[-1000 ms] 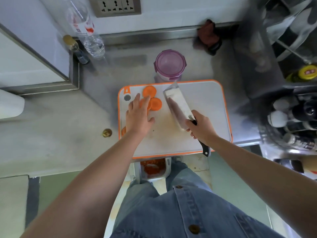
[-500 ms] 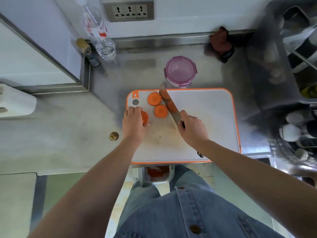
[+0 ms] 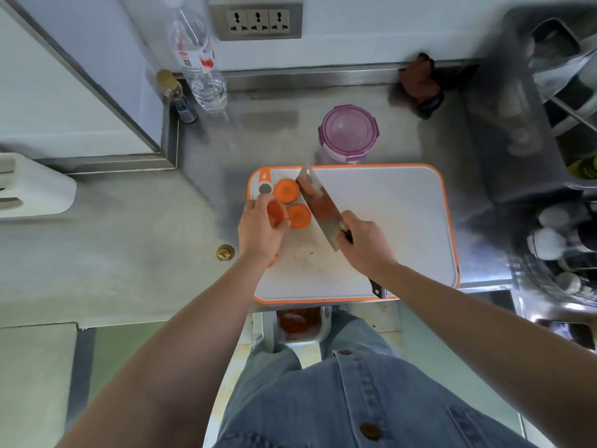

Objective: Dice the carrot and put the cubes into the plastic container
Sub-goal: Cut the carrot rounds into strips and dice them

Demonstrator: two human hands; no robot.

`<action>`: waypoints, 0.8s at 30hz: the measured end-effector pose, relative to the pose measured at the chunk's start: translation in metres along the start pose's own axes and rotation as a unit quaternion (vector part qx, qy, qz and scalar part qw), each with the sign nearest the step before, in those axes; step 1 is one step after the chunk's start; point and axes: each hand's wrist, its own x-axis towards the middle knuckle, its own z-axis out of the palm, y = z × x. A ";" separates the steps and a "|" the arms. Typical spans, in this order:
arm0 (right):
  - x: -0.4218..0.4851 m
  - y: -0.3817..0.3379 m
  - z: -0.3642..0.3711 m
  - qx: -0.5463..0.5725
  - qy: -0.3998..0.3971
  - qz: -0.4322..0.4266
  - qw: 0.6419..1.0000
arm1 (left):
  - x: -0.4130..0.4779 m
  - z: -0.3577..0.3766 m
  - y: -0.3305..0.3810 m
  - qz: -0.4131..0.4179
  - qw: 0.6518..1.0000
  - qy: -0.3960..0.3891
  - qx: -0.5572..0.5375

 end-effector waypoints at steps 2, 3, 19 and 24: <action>0.001 0.002 -0.001 0.023 0.023 0.027 0.999 | 0.001 0.000 -0.001 -0.004 1.000 0.000 0.006; 0.002 0.003 -0.002 0.024 0.029 0.038 0.999 | 0.001 0.000 -0.002 -0.002 1.000 0.000 0.015; -0.002 0.026 -0.020 0.086 -0.010 0.079 0.993 | -0.002 0.016 0.013 0.015 0.986 -0.048 0.158; 0.000 0.023 -0.015 0.109 -0.016 0.082 0.990 | -0.009 0.003 0.003 -0.036 0.979 -0.036 0.196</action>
